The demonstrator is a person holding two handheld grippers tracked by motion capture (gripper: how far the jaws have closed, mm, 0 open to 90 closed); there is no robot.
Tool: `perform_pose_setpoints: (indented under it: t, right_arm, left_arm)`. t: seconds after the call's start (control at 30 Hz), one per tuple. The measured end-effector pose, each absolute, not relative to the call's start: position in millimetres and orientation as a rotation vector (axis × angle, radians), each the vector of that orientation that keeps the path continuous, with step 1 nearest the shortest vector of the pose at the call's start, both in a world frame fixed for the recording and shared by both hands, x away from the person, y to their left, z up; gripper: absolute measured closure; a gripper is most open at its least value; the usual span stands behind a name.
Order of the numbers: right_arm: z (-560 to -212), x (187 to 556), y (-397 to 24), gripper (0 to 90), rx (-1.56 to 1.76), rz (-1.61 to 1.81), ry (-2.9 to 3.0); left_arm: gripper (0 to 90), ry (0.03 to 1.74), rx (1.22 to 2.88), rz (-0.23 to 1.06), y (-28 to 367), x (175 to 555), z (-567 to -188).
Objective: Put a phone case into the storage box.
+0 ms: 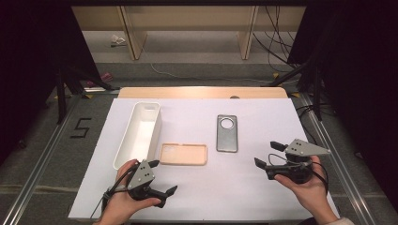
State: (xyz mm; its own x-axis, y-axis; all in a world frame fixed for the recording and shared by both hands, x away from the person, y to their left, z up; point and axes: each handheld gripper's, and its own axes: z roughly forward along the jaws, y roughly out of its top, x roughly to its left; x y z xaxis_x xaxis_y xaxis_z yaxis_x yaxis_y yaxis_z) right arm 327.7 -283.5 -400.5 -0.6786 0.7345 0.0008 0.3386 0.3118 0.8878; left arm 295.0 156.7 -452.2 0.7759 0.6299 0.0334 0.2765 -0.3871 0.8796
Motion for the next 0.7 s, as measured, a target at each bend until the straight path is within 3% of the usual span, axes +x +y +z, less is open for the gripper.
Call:
perform_pose_setpoints:
  t: [0.7]
  right_arm:
    - [-404.7, 337.4, -276.4, 16.9, 0.963, 1.319, 2.186]
  left_arm:
    - [1.3, 0.654, 1.973, 0.489, 162.3, 298.0, -448.5]
